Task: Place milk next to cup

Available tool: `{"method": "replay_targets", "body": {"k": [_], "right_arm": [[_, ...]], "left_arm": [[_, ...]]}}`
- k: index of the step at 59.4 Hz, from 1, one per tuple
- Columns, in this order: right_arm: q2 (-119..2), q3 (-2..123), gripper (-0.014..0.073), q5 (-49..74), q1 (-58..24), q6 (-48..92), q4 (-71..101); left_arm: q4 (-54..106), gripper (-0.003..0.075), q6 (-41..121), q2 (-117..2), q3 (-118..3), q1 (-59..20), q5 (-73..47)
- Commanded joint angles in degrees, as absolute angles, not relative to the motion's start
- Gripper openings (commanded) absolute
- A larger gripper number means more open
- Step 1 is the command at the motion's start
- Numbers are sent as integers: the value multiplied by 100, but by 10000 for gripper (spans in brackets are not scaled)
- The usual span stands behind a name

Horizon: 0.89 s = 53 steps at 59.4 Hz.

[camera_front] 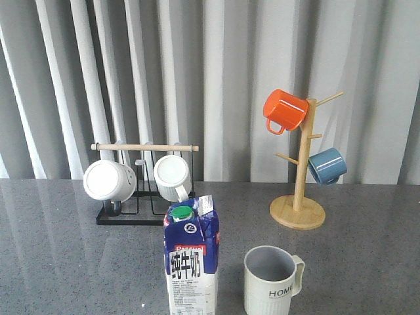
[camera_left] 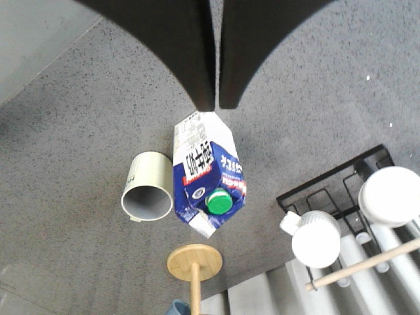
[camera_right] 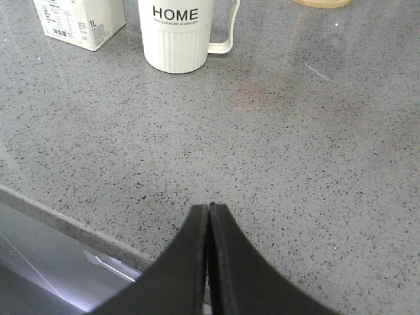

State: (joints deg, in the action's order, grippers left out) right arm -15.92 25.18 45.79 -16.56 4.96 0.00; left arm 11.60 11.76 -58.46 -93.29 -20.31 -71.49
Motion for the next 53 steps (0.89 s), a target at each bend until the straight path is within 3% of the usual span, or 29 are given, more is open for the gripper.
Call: {"method": "replay_targets", "body": {"k": [1,14,36,45,53], "right_arm": [[-1636,2670,-9,4217,-1636,508,0],[-1636,2670,-9,4217,-1636,508,0],[-1636,2670,-9,4225,-1636,508,0],[-1636,2670,-9,4225,-1636,508,0],[-1636,2670,-9,4225,-1636,508,0]], "left_arm": [[1170,-8,857,-5442,-8916,-2059,-6436],[1076,-8,783,-4828,-8060,-2059,-6537],[961,-7,785,-4724,-7977,-2059,-6501],[709,-7,895,-4426,-7374,-2054,-5374],[623,-7,896,-3719,-5915,-2033,-3776]]}}
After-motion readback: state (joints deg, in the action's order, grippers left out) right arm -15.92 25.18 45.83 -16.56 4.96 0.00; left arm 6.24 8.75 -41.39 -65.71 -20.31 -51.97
